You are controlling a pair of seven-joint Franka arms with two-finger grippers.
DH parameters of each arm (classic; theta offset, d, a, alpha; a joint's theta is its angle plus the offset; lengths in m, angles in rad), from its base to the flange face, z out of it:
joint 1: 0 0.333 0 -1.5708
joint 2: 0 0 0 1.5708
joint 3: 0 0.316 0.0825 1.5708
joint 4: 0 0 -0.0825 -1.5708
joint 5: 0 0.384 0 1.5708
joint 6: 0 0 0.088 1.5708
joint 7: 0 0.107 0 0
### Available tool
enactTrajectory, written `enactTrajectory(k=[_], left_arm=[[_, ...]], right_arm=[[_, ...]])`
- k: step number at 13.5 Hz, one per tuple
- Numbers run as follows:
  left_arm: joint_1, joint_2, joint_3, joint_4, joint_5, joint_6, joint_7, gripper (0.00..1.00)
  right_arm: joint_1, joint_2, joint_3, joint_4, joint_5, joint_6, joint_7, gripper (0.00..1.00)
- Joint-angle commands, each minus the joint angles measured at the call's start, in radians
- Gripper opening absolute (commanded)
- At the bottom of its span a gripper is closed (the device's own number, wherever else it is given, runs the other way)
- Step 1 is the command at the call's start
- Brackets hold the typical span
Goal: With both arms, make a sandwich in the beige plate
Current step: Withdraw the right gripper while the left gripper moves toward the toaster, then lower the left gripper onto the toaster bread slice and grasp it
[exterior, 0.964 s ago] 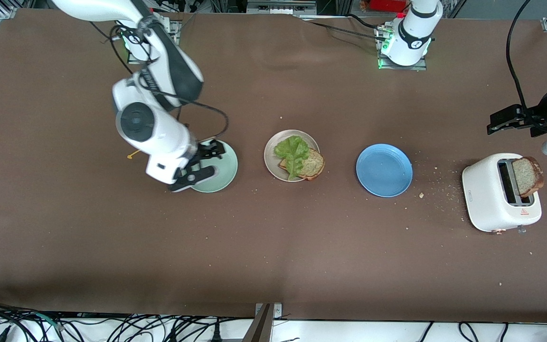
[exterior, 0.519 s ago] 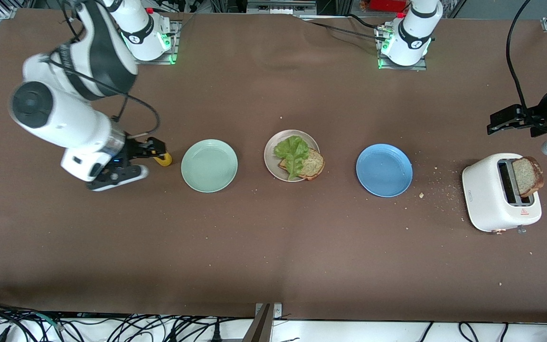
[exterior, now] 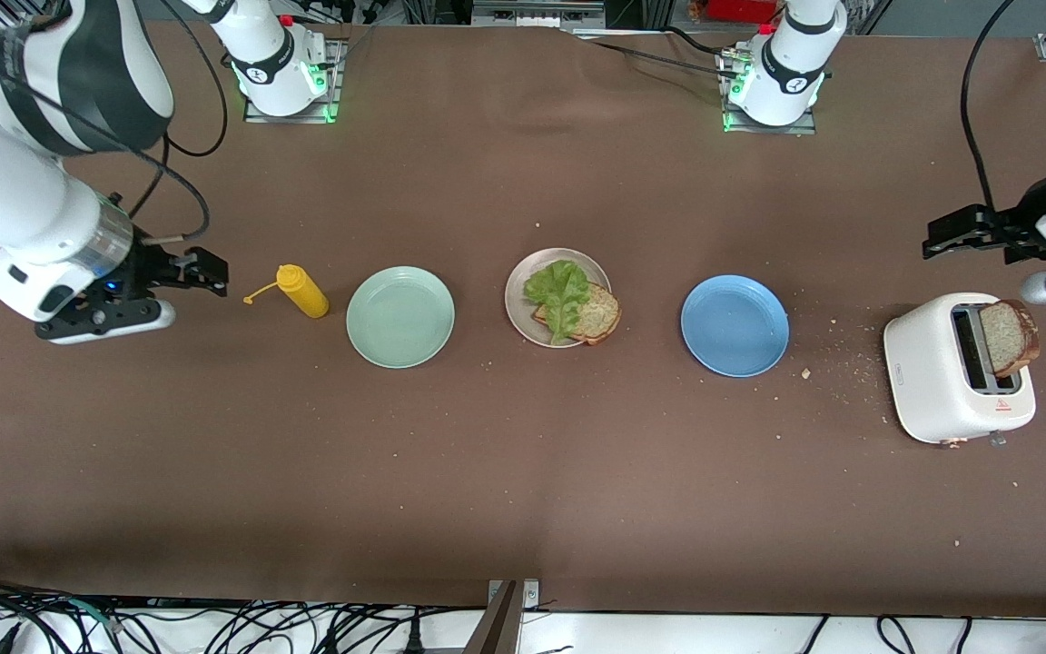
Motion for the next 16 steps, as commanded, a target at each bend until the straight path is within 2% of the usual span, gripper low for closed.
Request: enactTrajectory(k=[1, 4, 6, 9, 12, 14, 16], left_arm=[[-0.022, -0.003, 0.0, -0.011, 0.032, -0.008, 0.002, 1.0], [-0.007, -0.006, 0.009, -0.015, 0.031, -0.008, 0.001, 1.0], [-0.004, -0.001, 0.012, -0.015, 0.035, -0.007, -0.005, 1.0], [0.014, 0.002, 0.012, -0.014, 0.086, 0.007, -0.008, 1.0], [0.09, 0.037, 0.012, -0.011, 0.087, 0.084, 0.007, 1.0], [0.149, 0.075, 0.01, -0.009, 0.09, 0.165, 0.018, 1.0], [0.163, 0.121, 0.013, -0.012, 0.092, 0.21, 0.074, 1.0]], right_arm=[[-0.011, -0.074, -0.026, -0.028, -0.018, -0.044, -0.002, 1.0], [-0.011, -0.085, -0.084, 0.005, 0.007, -0.087, -0.004, 1.0], [-0.014, -0.09, -0.084, 0.037, 0.01, -0.127, 0.001, 1.0], [-0.03, -0.125, -0.086, 0.03, 0.022, -0.167, 0.018, 1.0], [-0.024, -0.122, -0.086, 0.018, 0.022, -0.157, 0.027, 1.0], [-0.022, -0.107, -0.112, 0.016, 0.027, -0.161, 0.028, 1.0], [-0.016, -0.105, -0.108, 0.016, 0.027, -0.155, 0.031, 1.0]])
